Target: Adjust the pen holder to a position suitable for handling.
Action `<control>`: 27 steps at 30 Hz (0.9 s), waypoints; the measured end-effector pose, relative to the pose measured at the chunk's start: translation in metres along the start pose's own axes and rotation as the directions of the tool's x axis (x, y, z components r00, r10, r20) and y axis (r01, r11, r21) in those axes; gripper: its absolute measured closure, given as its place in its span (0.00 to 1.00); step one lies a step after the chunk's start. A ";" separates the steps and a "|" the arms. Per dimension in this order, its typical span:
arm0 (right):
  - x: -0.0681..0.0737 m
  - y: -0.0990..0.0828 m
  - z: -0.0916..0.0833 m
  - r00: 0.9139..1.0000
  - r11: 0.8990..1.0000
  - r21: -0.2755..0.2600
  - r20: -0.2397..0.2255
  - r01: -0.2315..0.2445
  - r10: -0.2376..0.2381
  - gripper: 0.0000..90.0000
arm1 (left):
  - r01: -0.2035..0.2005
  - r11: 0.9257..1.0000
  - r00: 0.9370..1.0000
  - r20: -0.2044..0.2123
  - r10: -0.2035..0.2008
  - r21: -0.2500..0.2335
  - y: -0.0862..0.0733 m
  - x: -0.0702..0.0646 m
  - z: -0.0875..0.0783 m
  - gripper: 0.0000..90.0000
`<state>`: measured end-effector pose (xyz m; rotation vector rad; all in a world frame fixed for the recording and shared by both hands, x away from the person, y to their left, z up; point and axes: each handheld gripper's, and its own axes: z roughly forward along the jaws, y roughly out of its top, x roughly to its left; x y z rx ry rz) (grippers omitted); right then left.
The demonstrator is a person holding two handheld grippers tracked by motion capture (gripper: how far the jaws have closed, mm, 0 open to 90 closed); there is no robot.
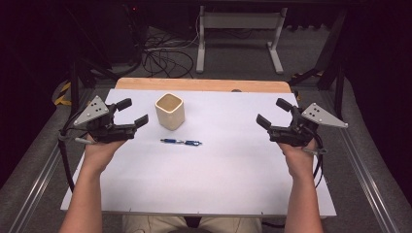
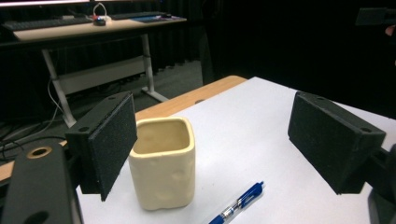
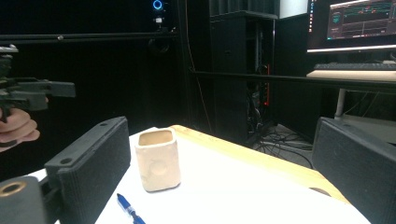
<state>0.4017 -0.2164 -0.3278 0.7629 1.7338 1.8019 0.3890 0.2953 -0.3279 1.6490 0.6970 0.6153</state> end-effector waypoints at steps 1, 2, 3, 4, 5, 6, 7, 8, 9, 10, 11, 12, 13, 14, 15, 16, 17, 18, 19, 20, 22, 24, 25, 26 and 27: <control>0.000 0.000 0.000 1.000 1.000 0.001 0.000 0.000 0.000 0.06 | 0.000 1.000 1.000 0.005 0.000 0.010 -0.003 0.002 0.003 0.19; 0.000 0.000 0.000 1.000 1.000 0.000 -0.001 -0.004 0.004 0.06 | 0.000 1.000 1.000 0.005 0.000 0.017 -0.005 0.002 0.005 0.19; 0.000 0.000 0.000 1.000 1.000 0.000 -0.003 -0.001 0.001 0.06 | 0.000 1.000 1.000 0.005 0.000 0.017 -0.005 0.002 0.005 0.19; 0.000 0.000 0.000 1.000 1.000 0.000 -0.003 -0.001 0.001 0.06 | 0.000 1.000 1.000 0.004 0.000 0.023 -0.007 0.003 0.007 0.19; 0.000 0.000 0.000 1.000 1.000 0.004 -0.003 -0.001 0.001 0.06 | -0.001 0.999 1.000 0.005 0.001 0.033 -0.008 0.003 0.008 0.19; 0.000 0.000 0.000 1.000 1.000 0.005 -0.004 -0.002 0.002 0.06 | -0.007 0.999 1.000 0.008 0.007 0.042 -0.011 0.005 0.011 0.20; 0.000 0.000 0.000 1.000 1.000 0.006 -0.005 -0.003 0.003 0.06 | -0.007 0.999 1.000 0.008 0.007 0.042 -0.011 0.005 0.011 0.20; 0.000 0.000 0.000 1.000 1.000 0.007 -0.005 -0.003 0.003 0.06 | -0.007 0.999 1.000 0.008 0.006 0.051 -0.014 0.005 0.014 0.20; 0.000 0.000 0.001 1.000 1.000 0.006 -0.007 -0.002 0.002 0.06 | -0.007 0.999 1.000 0.008 0.006 0.051 -0.014 0.005 0.014 0.20; 0.000 0.000 0.001 1.000 1.000 0.007 -0.008 -0.002 0.002 0.06 | -0.020 0.998 1.000 0.005 0.020 0.064 -0.016 0.006 0.016 0.21; 0.001 0.000 0.001 1.000 1.000 0.008 -0.007 -0.002 0.002 0.06 | -0.020 0.998 1.000 0.005 0.020 0.064 -0.016 0.006 0.016 0.21; 0.000 0.000 0.001 1.000 1.000 0.011 -0.007 0.002 -0.002 0.06 | -0.025 0.997 1.000 0.008 0.024 0.075 -0.018 0.006 0.018 0.21; 0.000 0.000 0.001 1.000 1.000 0.011 -0.007 0.002 -0.002 0.06 | -0.025 0.997 1.000 0.008 0.024 0.075 -0.018 0.006 0.018 0.21; 0.000 0.000 0.001 1.000 1.000 0.012 -0.007 0.002 -0.002 0.06 | -0.021 0.997 1.000 0.012 0.021 0.077 -0.019 0.007 0.019 0.21; 0.000 0.000 0.001 1.000 1.000 0.012 -0.007 0.002 -0.002 0.06 | -0.021 0.997 1.000 0.013 0.020 0.078 -0.020 0.007 0.020 0.21; 0.001 0.000 0.001 1.000 1.000 0.013 -0.008 0.002 -0.001 0.06 | -0.023 0.996 1.000 0.019 0.021 0.087 -0.022 0.008 0.022 0.22; 0.001 0.000 0.001 1.000 1.000 0.014 -0.008 0.003 -0.003 0.06 | -0.023 0.996 1.000 0.019 0.021 0.087 -0.022 0.008 0.022 0.22; 0.001 0.000 0.002 1.000 1.000 0.015 -0.009 0.003 -0.002 0.06 | -0.026 0.995 1.000 0.017 0.025 0.094 -0.023 0.008 0.024 0.22; 0.001 0.000 0.002 1.000 1.000 0.013 -0.012 0.002 -0.002 0.06 | -0.027 0.995 0.999 0.020 0.026 0.100 -0.024 0.008 0.025 0.22; 0.001 0.000 0.002 1.000 1.000 0.013 -0.012 0.002 -0.002 0.06 | -0.027 0.994 0.999 0.022 0.025 0.106 -0.025 0.008 0.026 0.22; 0.001 0.000 0.002 1.000 1.000 0.017 -0.014 0.005 -0.005 0.06 | -0.027 0.993 0.999 0.026 0.024 0.113 -0.028 0.009 0.028 0.23; 0.002 0.000 0.003 1.000 1.000 0.021 -0.016 0.007 -0.006 0.06 | -0.020 0.993 0.999 0.033 0.016 0.118 -0.030 0.010 0.030 0.23; 0.002 0.000 0.004 1.000 1.000 0.023 -0.019 0.009 -0.009 0.06 | -0.012 0.993 0.999 0.042 0.007 0.119 -0.031 0.011 0.032 0.24; 0.002 0.000 0.004 1.000 1.000 0.023 -0.019 0.009 -0.009 0.06 | -0.012 0.993 0.999 0.042 0.007 0.119 -0.031 0.011 0.032 0.24; 0.002 0.000 0.004 1.000 1.000 0.023 -0.019 0.007 -0.006 0.06 | -0.012 0.993 0.999 0.045 0.007 0.118 -0.032 0.012 0.033 0.24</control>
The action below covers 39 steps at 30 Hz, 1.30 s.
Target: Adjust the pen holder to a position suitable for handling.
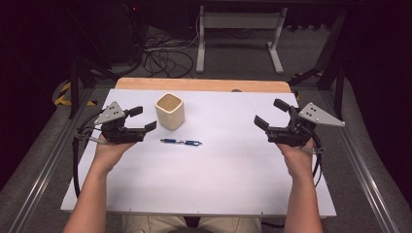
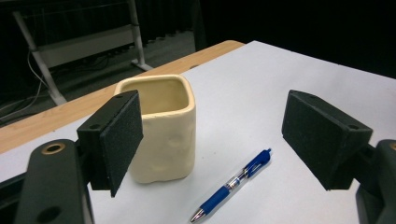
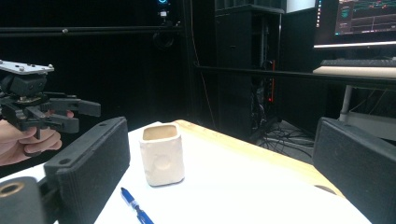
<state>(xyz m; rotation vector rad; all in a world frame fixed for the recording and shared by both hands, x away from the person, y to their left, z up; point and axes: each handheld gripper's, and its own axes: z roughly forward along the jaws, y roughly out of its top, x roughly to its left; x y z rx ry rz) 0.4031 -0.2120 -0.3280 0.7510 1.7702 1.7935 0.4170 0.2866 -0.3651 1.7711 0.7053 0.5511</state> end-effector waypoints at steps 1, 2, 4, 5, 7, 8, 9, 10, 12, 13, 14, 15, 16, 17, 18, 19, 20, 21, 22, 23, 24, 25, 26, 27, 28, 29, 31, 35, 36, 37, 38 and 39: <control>0.000 0.000 0.000 1.000 1.000 0.002 -0.001 -0.002 0.002 0.06 | 0.006 1.000 1.000 0.005 -0.006 0.003 -0.001 0.000 0.001 0.24; 0.000 0.000 0.000 1.000 1.000 0.003 -0.001 -0.002 0.002 0.06 | 0.009 1.000 1.000 0.007 -0.009 0.007 -0.002 0.001 0.002 0.24; 0.001 0.000 0.001 1.000 1.000 0.007 -0.002 0.003 -0.003 0.06 | 0.008 1.000 1.000 0.006 -0.008 0.016 -0.003 0.002 0.004 0.25; 0.001 0.000 0.001 1.000 1.000 0.007 -0.002 0.003 -0.003 0.06 | 0.009 1.000 1.000 0.004 -0.009 0.016 -0.004 0.002 0.005 0.25; 0.001 0.000 0.002 1.000 1.000 0.008 -0.004 0.004 -0.004 0.06 | 0.012 1.000 1.000 0.007 -0.012 0.024 -0.006 0.003 0.007 0.26; 0.002 0.000 0.002 1.000 1.000 0.012 -0.003 0.006 -0.006 0.06 | 0.011 1.000 1.000 0.007 -0.012 0.026 -0.007 0.003 0.008 0.27; 0.002 0.000 0.003 1.000 1.000 0.014 -0.005 0.007 -0.007 0.06 | 0.012 0.999 1.000 0.010 -0.012 0.035 -0.008 0.003 0.009 0.27; 0.002 0.000 0.003 1.000 1.000 0.014 -0.005 0.007 -0.007 0.06 | 0.009 0.999 1.000 0.008 -0.009 0.036 -0.009 0.003 0.010 0.27; 0.003 0.000 0.003 1.000 1.000 0.014 -0.005 0.012 -0.012 0.06 | 0.004 0.999 1.000 0.004 -0.005 0.047 -0.010 0.004 0.012 0.27; 0.003 0.000 0.003 1.000 1.000 0.017 -0.009 0.008 -0.008 0.06 | 0.003 0.999 1.000 0.003 -0.004 0.052 -0.011 0.004 0.013 0.28; 0.003 0.000 0.003 1.000 1.000 0.017 -0.009 0.008 -0.008 0.06 | 0.001 0.998 1.000 0.001 -0.001 0.059 -0.012 0.005 0.014 0.28; 0.004 0.001 0.004 1.000 1.000 0.016 -0.010 0.008 -0.008 0.06 | -0.001 0.998 1.000 -0.001 0.001 0.061 -0.013 0.005 0.015 0.28; 0.004 0.001 0.003 1.000 1.000 0.015 -0.007 0.011 -0.011 0.06 | -0.001 0.997 1.000 0.002 0.001 0.072 -0.015 0.006 0.017 0.29; 0.004 0.001 0.003 1.000 1.000 0.015 -0.007 0.011 -0.011 0.06 | -0.001 0.997 1.000 0.002 0.001 0.072 -0.015 0.006 0.017 0.29; 0.004 0.001 0.003 1.000 1.000 0.014 -0.005 0.010 -0.010 0.06 | 0.002 0.997 1.000 0.001 -0.002 0.075 -0.016 0.006 0.018 0.29; 0.004 0.001 0.003 1.000 1.000 0.013 -0.003 0.011 -0.011 0.06 | -0.001 0.997 1.000 0.002 0.001 0.078 -0.017 0.006 0.019 0.29; 0.004 0.001 0.003 1.000 1.000 0.013 -0.003 0.011 -0.011 0.06 | -0.005 0.997 1.000 0.001 0.005 0.083 -0.018 0.007 0.020 0.29; 0.004 0.001 0.003 1.000 1.000 0.011 -0.002 0.012 -0.012 0.06 | -0.007 0.996 1.000 0.001 0.007 0.088 -0.019 0.007 0.021 0.29; 0.003 0.001 0.003 1.000 1.000 0.012 0.001 0.014 -0.014 0.06 | -0.005 0.996 1.000 0.001 0.005 0.091 -0.019 0.007 0.022 0.30; 0.003 0.001 0.003 1.000 1.000 0.012 0.001 0.015 -0.015 0.06 | -0.013 0.995 1.000 0.000 0.013 0.097 -0.020 0.007 0.024 0.30; 0.004 0.001 0.003 1.000 1.000 0.012 0.000 0.012 -0.012 0.06 | -0.010 0.995 1.000 0.000 0.010 0.102 -0.021 0.007 0.025 0.30; 0.004 0.001 0.003 1.000 1.000 0.014 0.000 0.008 -0.008 0.06 | -0.012 0.994 1.000 0.002 0.012 0.107 -0.021 0.007 0.026 0.30; 0.004 0.001 0.003 1.000 1.000 0.014 0.000 0.008 -0.008 0.06 | -0.011 0.994 1.000 0.003 0.011 0.112 -0.022 0.007 0.028 0.30; 0.003 0.001 0.003 1.000 1.000 0.012 -0.001 0.010 -0.010 0.06 | -0.006 0.993 1.000 0.004 0.006 0.116 -0.023 0.006 0.029 0.30; 0.004 0.001 0.004 1.000 1.000 0.015 -0.002 0.009 -0.009 0.06 | -0.019 0.992 1.000 -0.001 0.020 0.121 -0.023 0.007 0.030 0.30; 0.004 0.001 0.004 1.000 1.000 0.017 -0.003 0.010 -0.010 0.06 | -0.019 0.992 1.000 0.000 0.019 0.127 -0.024 0.007 0.031 0.30; 0.004 0.001 0.004 1.000 1.000 0.017 -0.002 0.011 -0.011 0.06 | -0.014 0.991 1.000 0.005 0.014 0.134 -0.025 0.007 0.034 0.30; 0.004 0.000 0.005 1.000 1.000 0.020 -0.005 0.013 -0.013 0.06 | -0.026 0.988 1.000 0.003 0.025 0.150 -0.028 0.008 0.037 0.31; 0.004 0.000 0.005 1.000 1.000 0.020 -0.005 0.013 -0.013 0.06 | -0.025 0.988 1.000 0.003 0.024 0.153 -0.028 0.008 0.038 0.31; 0.004 0.000 0.005 1.000 1.000 0.021 -0.005 0.011 -0.011 0.06 | -0.028 0.987 1.000 0.001 0.028 0.158 -0.029 0.008 0.039 0.31; 0.004 0.000 0.005 1.000 1.000 0.021 -0.005 0.011 -0.011 0.06 | -0.022 0.987 1.000 0.000 0.022 0.158 -0.030 0.008 0.040 0.31; 0.004 0.000 0.005 1.000 1.000 0.022 -0.006 0.011 -0.011 0.06 | -0.027 0.987 1.000 -0.002 0.027 0.160 -0.031 0.009 0.041 0.31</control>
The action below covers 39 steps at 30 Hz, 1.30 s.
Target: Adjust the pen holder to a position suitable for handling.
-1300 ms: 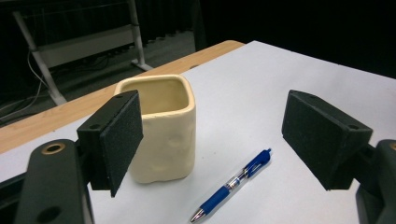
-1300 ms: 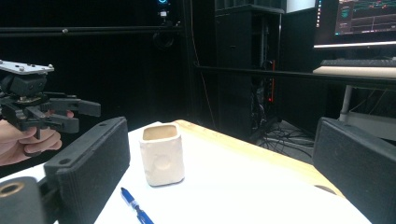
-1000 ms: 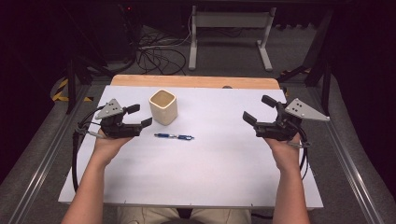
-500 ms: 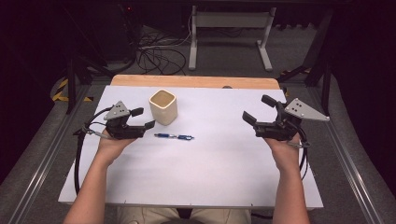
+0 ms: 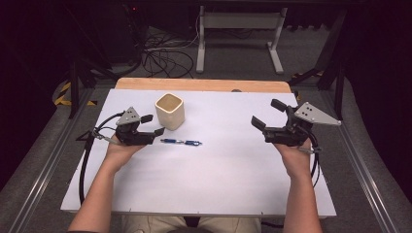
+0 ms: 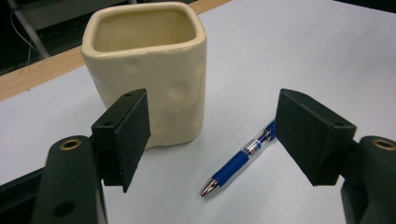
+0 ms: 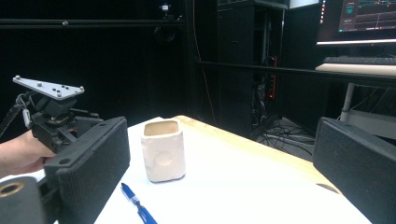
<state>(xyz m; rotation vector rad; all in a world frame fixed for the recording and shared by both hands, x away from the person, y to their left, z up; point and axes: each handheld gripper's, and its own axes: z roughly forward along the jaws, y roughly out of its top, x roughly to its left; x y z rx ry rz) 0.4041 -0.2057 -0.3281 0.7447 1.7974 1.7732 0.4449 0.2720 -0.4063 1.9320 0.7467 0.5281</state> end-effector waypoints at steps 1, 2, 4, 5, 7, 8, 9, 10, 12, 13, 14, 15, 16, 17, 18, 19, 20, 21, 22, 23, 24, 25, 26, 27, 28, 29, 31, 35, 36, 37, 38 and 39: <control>0.000 0.000 0.000 1.000 1.000 0.001 0.001 -0.001 0.001 0.06 | 0.003 1.000 1.000 -0.002 -0.003 0.003 -0.001 0.000 0.001 0.31; 0.000 0.000 0.000 1.000 1.000 0.001 0.001 -0.001 0.001 0.06 | 0.005 1.000 1.000 0.001 -0.005 0.009 -0.001 0.000 0.002 0.31; 0.000 0.000 0.000 1.000 1.000 0.003 0.001 0.002 -0.002 0.06 | 0.002 1.000 1.000 -0.006 -0.002 0.012 -0.002 0.000 0.004 0.32; 0.000 0.000 0.000 1.000 1.000 0.003 0.000 0.000 0.000 0.06 | -0.001 1.000 1.000 -0.002 0.001 0.019 -0.003 0.001 0.005 0.32; 0.000 0.000 0.000 1.000 1.000 0.003 0.000 0.002 -0.002 0.06 | -0.003 1.000 1.000 -0.005 0.003 0.024 -0.004 0.001 0.007 0.33; 0.000 0.000 0.000 1.000 1.000 0.003 0.000 0.002 -0.002 0.06 | -0.003 1.000 1.000 -0.003 0.003 0.029 -0.004 0.001 0.008 0.33; 0.000 0.000 0.001 1.000 1.000 0.003 0.000 0.002 -0.002 0.06 | -0.007 0.999 1.000 -0.005 0.007 0.033 -0.005 0.001 0.009 0.33; 0.000 0.000 0.001 1.000 1.000 0.004 0.000 0.002 -0.002 0.06 | -0.010 0.999 1.000 -0.004 0.010 0.036 -0.005 0.001 0.009 0.33; 0.000 0.000 0.001 1.000 1.000 0.003 -0.001 -0.001 0.001 0.06 | -0.009 0.999 1.000 -0.004 0.010 0.042 -0.006 0.001 0.011 0.33; 0.000 0.000 0.001 1.000 1.000 0.003 -0.002 -0.001 0.001 0.06 | -0.013 0.999 1.000 -0.003 0.013 0.046 -0.006 0.001 0.012 0.33; 0.000 0.000 0.001 1.000 1.000 0.003 -0.002 -0.001 0.001 0.06 | -0.014 0.999 1.000 -0.004 0.015 0.052 -0.006 0.000 0.013 0.33; 0.000 0.000 0.001 1.000 1.000 0.003 -0.001 0.002 -0.002 0.06 | -0.020 0.998 1.000 -0.007 0.020 0.058 -0.007 0.000 0.013 0.34; 0.000 0.000 0.000 1.000 1.000 0.003 -0.002 0.002 -0.002 0.06 | -0.026 0.998 1.000 -0.008 0.027 0.065 -0.007 0.000 0.014 0.35; 0.000 0.000 0.000 1.000 1.000 0.003 -0.002 0.002 -0.002 0.06 | -0.027 0.997 1.000 -0.008 0.027 0.071 -0.008 0.000 0.015 0.36; 0.000 0.000 0.000 1.000 1.000 0.002 -0.001 0.001 -0.001 0.06 | -0.025 0.997 1.000 0.001 0.025 0.076 -0.009 -0.001 0.016 0.36; 0.000 0.000 0.000 1.000 1.000 0.002 -0.001 0.001 -0.001 0.06 | -0.033 0.996 0.999 -0.002 0.034 0.083 -0.009 -0.001 0.017 0.36; -0.001 0.000 0.000 1.000 1.000 0.003 0.000 0.000 0.000 0.06 | -0.034 0.995 0.999 0.002 0.034 0.090 -0.010 -0.001 0.018 0.37; -0.001 0.000 0.000 1.000 1.000 0.002 -0.001 0.000 0.000 0.06 | -0.044 0.994 0.999 0.005 0.044 0.102 -0.011 -0.002 0.021 0.38; -0.001 0.000 0.000 1.000 1.000 0.002 -0.001 0.001 -0.001 0.06 | -0.044 0.994 0.999 0.005 0.044 0.102 -0.011 -0.002 0.021 0.38; -0.001 0.000 0.000 1.000 1.000 0.002 -0.001 0.002 -0.002 0.06 | -0.051 0.992 0.999 0.006 0.051 0.112 -0.012 -0.002 0.023 0.38; -0.001 0.000 0.000 1.000 1.000 0.002 -0.001 0.002 -0.002 0.06 | -0.051 0.992 0.999 0.006 0.051 0.112 -0.012 -0.002 0.023 0.38; 0.000 0.000 0.000 1.000 1.000 0.002 -0.002 0.000 0.000 0.06 | -0.047 0.991 0.999 0.014 0.046 0.122 -0.013 -0.003 0.024 0.38; 0.000 0.000 0.000 1.000 1.000 0.003 -0.003 0.000 0.000 0.06 | -0.055 0.990 0.999 0.012 0.053 0.129 -0.014 -0.003 0.025 0.38; 0.000 0.000 0.000 1.000 1.000 0.002 -0.003 0.000 0.000 0.06 | -0.056 0.988 0.998 0.020 0.053 0.142 -0.015 -0.003 0.027 0.39; 0.000 0.000 0.000 1.000 1.000 0.002 -0.003 0.001 -0.001 0.06 | -0.054 0.988 0.998 0.021 0.051 0.146 -0.016 -0.003 0.028 0.39; 0.000 0.000 0.000 1.000 1.000 0.002 -0.003 0.001 -0.001 0.06 | -0.060 0.987 0.998 0.019 0.057 0.149 -0.016 -0.003 0.028 0.40; 0.000 0.000 0.000 1.000 1.000 0.002 -0.004 0.000 0.000 0.06 | -0.060 0.986 0.998 0.025 0.057 0.153 -0.016 -0.003 0.029 0.40; 0.000 -0.001 0.001 1.000 1.000 0.003 -0.006 0.001 -0.001 0.06 | -0.071 0.981 0.997 0.028 0.067 0.179 -0.019 -0.005 0.033 0.42; 0.000 -0.001 0.001 1.000 1.000 0.004 -0.008 0.001 -0.001 0.06 | -0.074 0.979 0.997 0.024 0.071 0.190 -0.019 -0.005 0.035 0.43; 0.000 -0.001 0.001 1.000 1.000 0.005 -0.008 0.000 0.001 0.06 | -0.075 0.976 0.997 0.021 0.072 0.202 -0.020 -0.006 0.036 0.43; 0.000 -0.001 0.001 1.000 1.000 0.005 -0.008 0.000 0.001 0.06 | -0.075 0.976 0.997 0.021 0.072 0.202 -0.020 -0.006 0.036 0.44; 0.000 -0.001 0.001 1.000 1.000 0.007 -0.008 0.003 -0.003 0.06 | -0.079 0.975 0.997 0.022 0.076 0.210 -0.021 -0.006 0.037 0.44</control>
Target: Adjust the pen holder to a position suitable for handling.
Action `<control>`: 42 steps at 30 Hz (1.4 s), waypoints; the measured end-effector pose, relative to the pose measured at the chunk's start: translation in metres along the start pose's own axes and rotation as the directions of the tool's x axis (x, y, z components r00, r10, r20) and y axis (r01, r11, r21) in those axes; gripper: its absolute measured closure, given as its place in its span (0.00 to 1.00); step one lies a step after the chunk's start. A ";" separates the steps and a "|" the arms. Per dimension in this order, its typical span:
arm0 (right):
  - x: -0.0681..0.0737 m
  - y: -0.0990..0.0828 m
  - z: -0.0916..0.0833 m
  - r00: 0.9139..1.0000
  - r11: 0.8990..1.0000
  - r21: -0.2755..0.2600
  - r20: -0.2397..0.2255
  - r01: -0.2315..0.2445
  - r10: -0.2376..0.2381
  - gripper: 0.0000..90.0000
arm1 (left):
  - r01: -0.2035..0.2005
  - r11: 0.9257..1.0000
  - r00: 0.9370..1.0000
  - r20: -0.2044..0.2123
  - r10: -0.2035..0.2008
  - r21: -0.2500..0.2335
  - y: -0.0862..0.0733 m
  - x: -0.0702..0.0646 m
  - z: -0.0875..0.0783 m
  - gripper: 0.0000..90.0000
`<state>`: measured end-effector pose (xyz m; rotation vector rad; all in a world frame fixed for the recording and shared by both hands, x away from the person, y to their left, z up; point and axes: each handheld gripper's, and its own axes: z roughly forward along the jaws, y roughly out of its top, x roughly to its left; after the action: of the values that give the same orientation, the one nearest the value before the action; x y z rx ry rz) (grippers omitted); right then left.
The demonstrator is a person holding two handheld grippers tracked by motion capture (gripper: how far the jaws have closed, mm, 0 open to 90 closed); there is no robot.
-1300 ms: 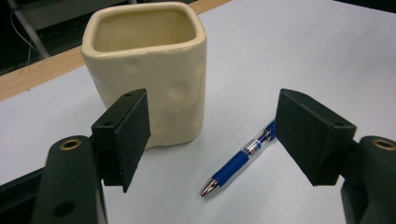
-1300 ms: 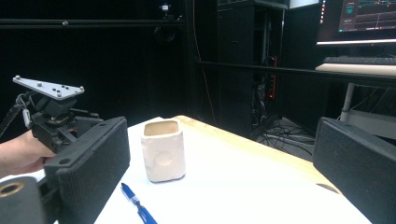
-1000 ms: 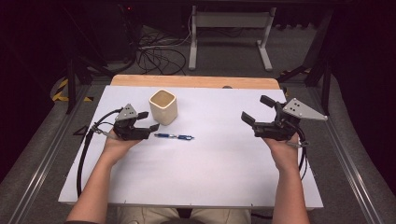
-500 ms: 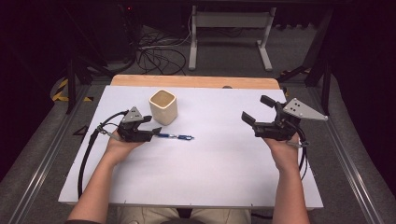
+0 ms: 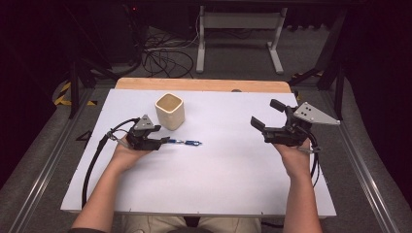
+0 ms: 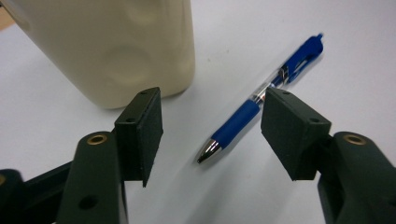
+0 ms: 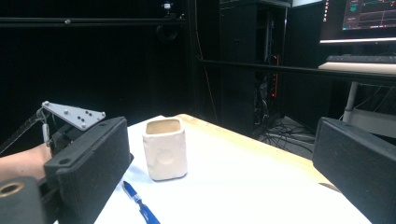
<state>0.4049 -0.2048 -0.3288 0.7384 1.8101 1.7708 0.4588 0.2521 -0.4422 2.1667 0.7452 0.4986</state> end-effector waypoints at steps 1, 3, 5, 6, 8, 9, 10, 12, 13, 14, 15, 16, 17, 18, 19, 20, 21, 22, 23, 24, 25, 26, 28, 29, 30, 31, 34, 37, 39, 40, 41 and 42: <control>0.000 0.000 0.000 1.000 1.000 -0.001 -0.002 -0.002 0.002 0.06 | -0.003 1.000 1.000 0.001 0.003 0.007 -0.001 0.000 0.001 0.46; 0.000 0.000 0.001 1.000 1.000 0.000 -0.002 -0.002 0.002 0.06 | -0.007 1.000 1.000 0.005 0.007 0.025 -0.002 -0.001 0.004 0.48; 0.000 0.000 0.001 1.000 1.000 0.002 -0.003 0.000 0.000 0.06 | -0.008 1.000 1.000 0.009 0.008 0.029 -0.002 -0.001 0.004 0.49; 0.000 0.000 0.001 1.000 1.000 0.002 -0.003 0.000 0.000 0.06 | -0.010 0.999 1.000 0.010 0.010 0.034 -0.002 -0.001 0.005 0.49; 0.001 0.000 0.001 1.000 1.000 0.002 -0.007 -0.002 0.002 0.06 | -0.019 0.999 1.000 0.010 0.019 0.043 -0.003 -0.002 0.006 0.51; 0.001 0.000 0.001 1.000 1.000 0.004 -0.007 -0.002 0.002 0.06 | -0.026 0.999 1.000 0.004 0.026 0.047 -0.003 -0.002 0.007 0.52; 0.001 0.000 0.001 1.000 1.000 0.005 -0.006 -0.003 0.003 0.06 | -0.023 0.998 1.000 0.011 0.023 0.057 -0.004 -0.002 0.009 0.53; 0.001 0.000 0.001 1.000 1.000 0.005 -0.008 -0.003 0.003 0.06 | -0.032 0.997 0.999 0.012 0.031 0.067 -0.004 -0.003 0.010 0.54; 0.001 -0.001 0.001 1.000 1.000 0.005 -0.008 -0.002 0.002 0.06 | -0.043 0.996 0.999 0.010 0.042 0.076 -0.005 -0.003 0.011 0.55; 0.001 -0.001 0.002 1.000 1.000 0.006 -0.009 -0.002 0.002 0.06 | -0.046 0.996 0.999 0.014 0.045 0.082 -0.005 -0.003 0.012 0.55; 0.001 -0.001 0.002 1.000 1.000 0.006 -0.009 -0.002 0.002 0.06 | -0.046 0.996 0.999 0.014 0.045 0.082 -0.005 -0.003 0.012 0.55; 0.001 -0.001 0.002 1.000 1.000 0.007 -0.010 -0.001 0.001 0.06 | -0.052 0.995 0.999 0.007 0.051 0.089 -0.005 -0.003 0.013 0.56; 0.001 -0.001 0.002 1.000 1.000 0.008 -0.011 -0.001 0.001 0.06 | -0.050 0.994 0.999 0.012 0.049 0.094 -0.006 -0.003 0.013 0.57; 0.001 -0.001 0.002 1.000 1.000 0.009 -0.011 0.003 -0.003 0.06 | -0.054 0.994 0.999 0.013 0.053 0.097 -0.006 -0.003 0.014 0.58; 0.001 -0.001 0.003 1.000 1.000 0.010 -0.012 0.004 -0.004 0.06 | -0.058 0.993 0.998 0.021 0.056 0.104 -0.007 -0.004 0.015 0.59; 0.001 -0.001 0.003 1.000 1.000 0.010 -0.012 0.004 -0.004 0.06 | -0.058 0.993 0.998 0.021 0.056 0.104 -0.007 -0.004 0.015 0.59; 0.001 -0.001 0.003 1.000 1.000 0.012 -0.011 0.000 0.000 0.06 | -0.062 0.993 0.998 0.021 0.060 0.103 -0.007 -0.004 0.015 0.59; 0.001 -0.001 0.003 1.000 1.000 0.011 -0.012 0.003 -0.003 0.06 | -0.060 0.993 0.998 0.028 0.057 0.102 -0.007 -0.004 0.016 0.60; 0.001 -0.001 0.003 1.000 1.000 0.010 -0.012 0.000 0.000 0.06 | -0.059 0.993 0.998 0.030 0.056 0.100 -0.007 -0.004 0.016 0.61; 0.001 -0.001 0.003 1.000 1.000 0.010 -0.012 0.000 0.000 0.06 | -0.058 0.993 0.998 0.033 0.055 0.099 -0.007 -0.003 0.016 0.61; 0.001 -0.001 0.003 1.000 1.000 0.010 -0.013 -0.002 0.002 0.06 | -0.055 0.994 0.998 0.037 0.052 0.099 -0.007 -0.003 0.016 0.62; 0.001 -0.001 0.003 1.000 1.000 0.011 -0.013 -0.002 0.002 0.06 | -0.052 0.994 0.998 0.048 0.047 0.097 -0.008 -0.003 0.016 0.63; 0.001 -0.001 0.004 1.000 1.000 0.013 -0.014 0.001 -0.001 0.06 | -0.057 0.994 0.997 0.052 0.052 0.094 -0.008 -0.004 0.016 0.67; 0.001 -0.001 0.004 1.000 1.000 0.013 -0.014 0.001 -0.001 0.06 | -0.057 0.994 0.997 0.052 0.052 0.094 -0.008 -0.004 0.016 0.68; 0.002 -0.001 0.004 1.000 1.000 0.014 -0.015 0.002 -0.002 0.06 | -0.059 0.994 0.997 0.054 0.054 0.094 -0.008 -0.004 0.016 0.69; 0.002 -0.001 0.004 1.000 1.000 0.016 -0.015 -0.001 0.002 0.06 | -0.061 0.994 0.997 0.056 0.056 0.094 -0.008 -0.004 0.016 0.70; 0.002 -0.001 0.004 1.000 1.000 0.016 -0.016 -0.001 0.001 0.06 | -0.067 0.993 0.996 0.062 0.061 0.093 -0.008 -0.004 0.016 0.72; 0.002 -0.001 0.005 1.000 1.000 0.017 -0.016 -0.001 0.001 0.06 | -0.078 0.992 0.995 0.065 0.073 0.094 -0.008 -0.005 0.015 0.74; 0.002 -0.001 0.005 1.000 1.000 0.017 -0.016 -0.001 0.001 0.06 | -0.081 0.992 0.995 0.064 0.075 0.093 -0.008 -0.005 0.015 0.76; 0.002 -0.001 0.005 1.000 1.000 0.017 -0.016 -0.001 0.001 0.06 | -0.081 0.992 0.995 0.066 0.075 0.094 -0.008 -0.006 0.015 0.77; 0.002 -0.001 0.005 1.000 1.000 0.017 -0.016 -0.001 0.002 0.06 | -0.092 0.991 0.994 0.069 0.085 0.094 -0.008 -0.006 0.015 0.78; 0.002 -0.001 0.005 1.000 1.000 0.017 -0.016 -0.001 0.002 0.06 | -0.092 0.991 0.994 0.069 0.085 0.094 -0.008 -0.006 0.015 0.79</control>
<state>0.4063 -0.2001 -0.3303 0.7342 1.8372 1.7696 0.4598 0.2437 -0.4582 2.3033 0.6517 0.4428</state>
